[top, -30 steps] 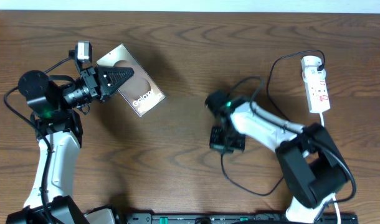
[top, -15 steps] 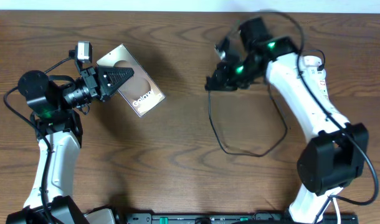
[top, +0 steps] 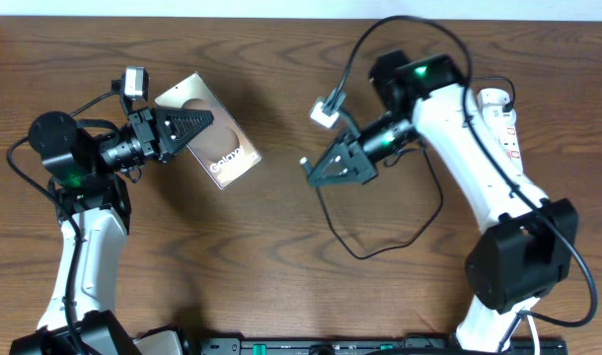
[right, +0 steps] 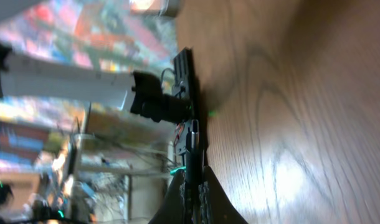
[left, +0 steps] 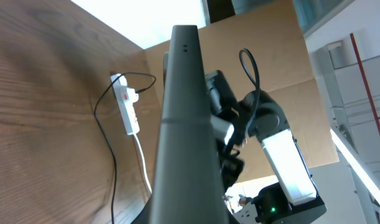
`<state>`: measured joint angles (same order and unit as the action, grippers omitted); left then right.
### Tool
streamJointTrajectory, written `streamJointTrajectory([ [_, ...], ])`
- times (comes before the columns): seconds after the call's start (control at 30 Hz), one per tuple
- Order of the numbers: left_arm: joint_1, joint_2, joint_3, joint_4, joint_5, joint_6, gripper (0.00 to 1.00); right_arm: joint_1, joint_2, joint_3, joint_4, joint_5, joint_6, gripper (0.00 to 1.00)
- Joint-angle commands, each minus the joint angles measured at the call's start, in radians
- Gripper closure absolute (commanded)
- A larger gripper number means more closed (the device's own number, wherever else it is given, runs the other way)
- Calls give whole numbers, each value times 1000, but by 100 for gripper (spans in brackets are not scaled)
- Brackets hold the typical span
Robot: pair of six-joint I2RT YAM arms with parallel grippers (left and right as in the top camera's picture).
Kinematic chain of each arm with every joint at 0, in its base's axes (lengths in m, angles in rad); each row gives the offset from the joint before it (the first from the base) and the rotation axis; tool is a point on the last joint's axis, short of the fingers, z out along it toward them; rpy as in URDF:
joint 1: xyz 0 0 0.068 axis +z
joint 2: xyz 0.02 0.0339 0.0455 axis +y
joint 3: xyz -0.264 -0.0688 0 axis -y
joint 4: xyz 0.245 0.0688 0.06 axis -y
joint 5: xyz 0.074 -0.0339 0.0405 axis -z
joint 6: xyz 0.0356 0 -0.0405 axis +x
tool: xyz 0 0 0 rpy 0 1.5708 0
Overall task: Plug charger to phone and switch on socket
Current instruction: 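Lift the plug with the right gripper toward the phone's bottom edge, then push the plug into the phone's bottom port with the right gripper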
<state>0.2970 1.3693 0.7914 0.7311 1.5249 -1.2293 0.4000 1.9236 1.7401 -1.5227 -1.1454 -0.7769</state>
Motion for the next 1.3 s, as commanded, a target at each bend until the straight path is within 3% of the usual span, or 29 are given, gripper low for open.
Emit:
streamJointTrajectory([
  [0.0,-1,-6,11,12,43,22,93,52,-7,-57,45,-72,-122,99],
  [0.33,-3,-6,11,12,46,33,93,133,-6,-204,255,-265,-117,99],
  [0.7,-82,-6,11,12,46,135,93,151,-6,-205,309,-283,-19,99],
  [1.27,-114,-6,11,12,46,155,92,157,-6,-205,350,-283,19,99],
])
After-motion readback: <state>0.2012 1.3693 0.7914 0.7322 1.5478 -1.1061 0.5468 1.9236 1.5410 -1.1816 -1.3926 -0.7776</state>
